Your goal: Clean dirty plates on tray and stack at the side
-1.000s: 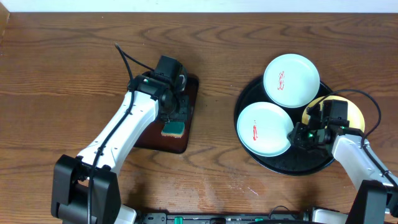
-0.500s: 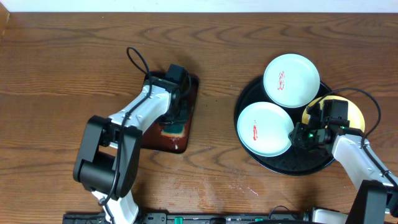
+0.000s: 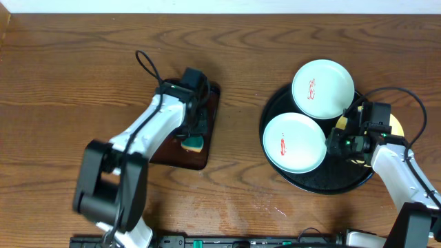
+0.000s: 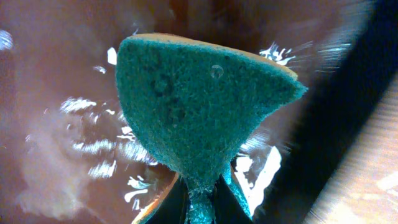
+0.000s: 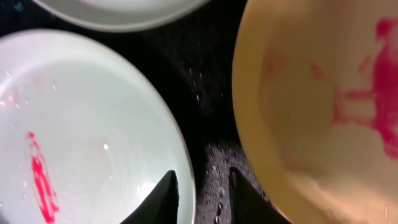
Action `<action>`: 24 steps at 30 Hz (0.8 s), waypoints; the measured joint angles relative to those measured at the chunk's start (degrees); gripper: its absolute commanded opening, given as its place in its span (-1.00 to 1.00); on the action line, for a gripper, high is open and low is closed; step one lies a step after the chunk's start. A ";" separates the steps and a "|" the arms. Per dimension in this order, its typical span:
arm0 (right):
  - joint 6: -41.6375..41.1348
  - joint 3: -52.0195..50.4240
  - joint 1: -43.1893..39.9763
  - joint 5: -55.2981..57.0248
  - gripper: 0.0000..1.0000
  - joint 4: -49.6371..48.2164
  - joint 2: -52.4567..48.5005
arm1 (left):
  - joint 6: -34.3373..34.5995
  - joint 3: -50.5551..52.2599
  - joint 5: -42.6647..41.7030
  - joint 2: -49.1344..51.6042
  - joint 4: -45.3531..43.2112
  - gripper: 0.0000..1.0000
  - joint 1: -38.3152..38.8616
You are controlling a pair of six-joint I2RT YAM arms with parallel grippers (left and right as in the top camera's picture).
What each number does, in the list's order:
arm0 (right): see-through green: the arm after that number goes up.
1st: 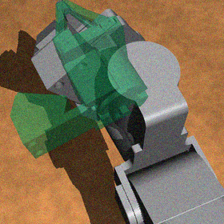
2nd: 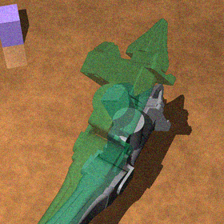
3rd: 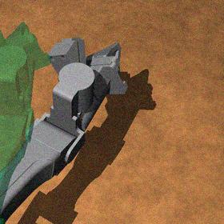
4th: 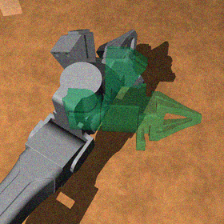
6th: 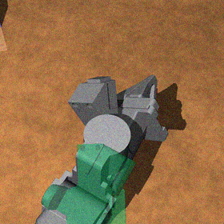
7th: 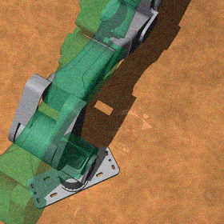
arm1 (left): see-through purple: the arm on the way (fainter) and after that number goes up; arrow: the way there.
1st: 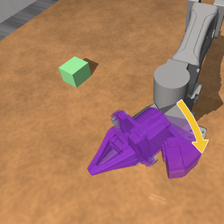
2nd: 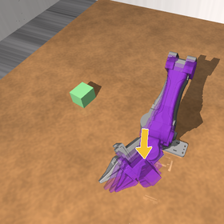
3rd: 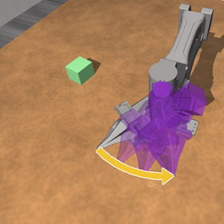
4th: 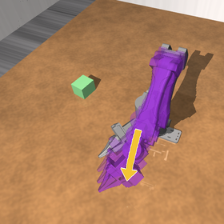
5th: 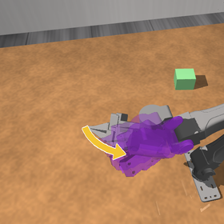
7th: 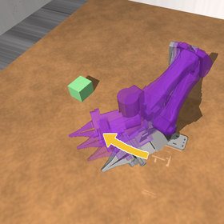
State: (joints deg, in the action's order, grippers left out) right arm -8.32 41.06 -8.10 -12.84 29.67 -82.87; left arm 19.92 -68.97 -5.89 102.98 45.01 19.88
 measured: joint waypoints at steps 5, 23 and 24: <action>0.98 -0.31 0.98 -0.22 -0.34 0.17 -0.11 | -1.25 -1.42 -4.83 -8.13 -0.83 -0.85 0.31; 0.63 -1.49 3.87 -1.70 -0.97 -7.50 -6.34 | 2.27 -5.46 -12.26 -8.00 -14.82 -0.85 20.63; 0.66 -1.46 3.87 -1.70 -0.97 -7.43 -6.34 | 2.62 -6.75 -12.26 -6.43 -15.39 -0.86 21.46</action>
State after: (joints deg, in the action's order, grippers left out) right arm -7.66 39.59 -4.23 -14.55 22.24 -89.21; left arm 22.55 -75.72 -18.15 96.55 29.63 41.34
